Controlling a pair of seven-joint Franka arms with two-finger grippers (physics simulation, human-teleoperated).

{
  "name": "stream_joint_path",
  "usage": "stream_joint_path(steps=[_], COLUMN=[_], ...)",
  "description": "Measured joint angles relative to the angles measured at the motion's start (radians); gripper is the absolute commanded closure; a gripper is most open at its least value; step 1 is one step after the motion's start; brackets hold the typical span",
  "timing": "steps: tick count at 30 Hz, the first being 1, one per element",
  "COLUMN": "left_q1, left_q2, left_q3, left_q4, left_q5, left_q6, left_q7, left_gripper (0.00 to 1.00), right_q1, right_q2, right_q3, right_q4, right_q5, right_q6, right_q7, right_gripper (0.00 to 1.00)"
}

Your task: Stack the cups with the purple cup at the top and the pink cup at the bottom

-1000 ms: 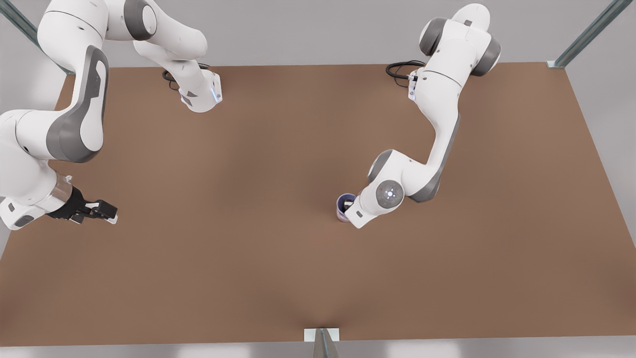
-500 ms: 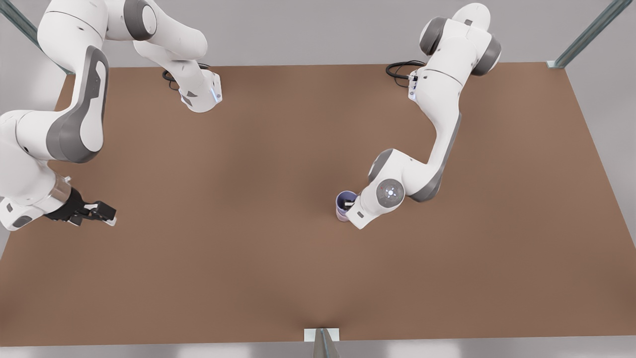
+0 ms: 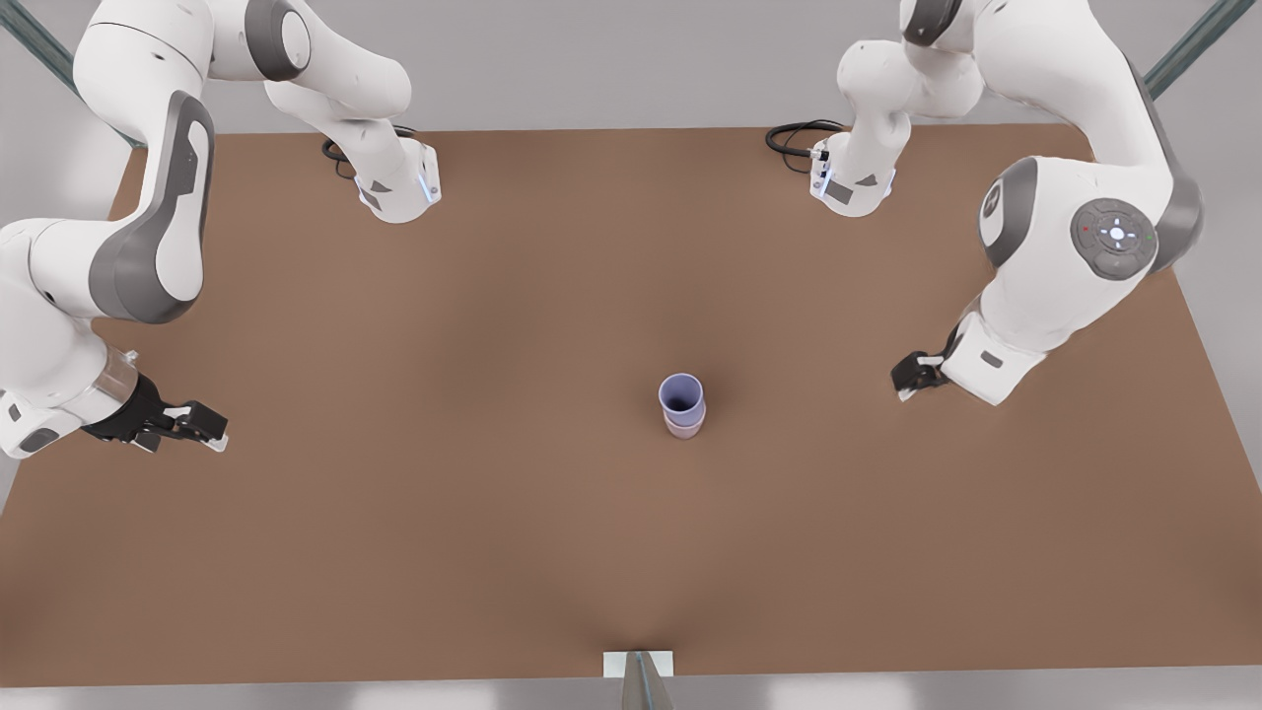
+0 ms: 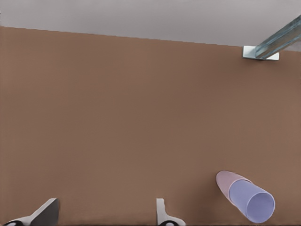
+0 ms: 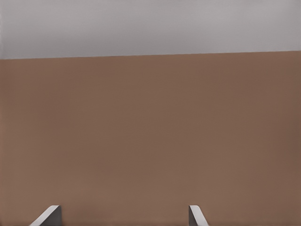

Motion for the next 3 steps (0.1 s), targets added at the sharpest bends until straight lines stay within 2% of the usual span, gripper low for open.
stream_joint_path(steps=[3], left_q1=[0.049], left_q2=[-0.034], left_q3=[-0.071], left_q4=[-0.017], left_q5=[0.056], left_q6=[-0.033], left_q7=[0.062], left_gripper=[0.0], right_q1=[0.001], right_q2=[0.0], right_q3=[0.0], right_q4=[0.0], right_q5=[0.0], right_q6=[0.0], right_q7=[0.0], right_gripper=[0.0])
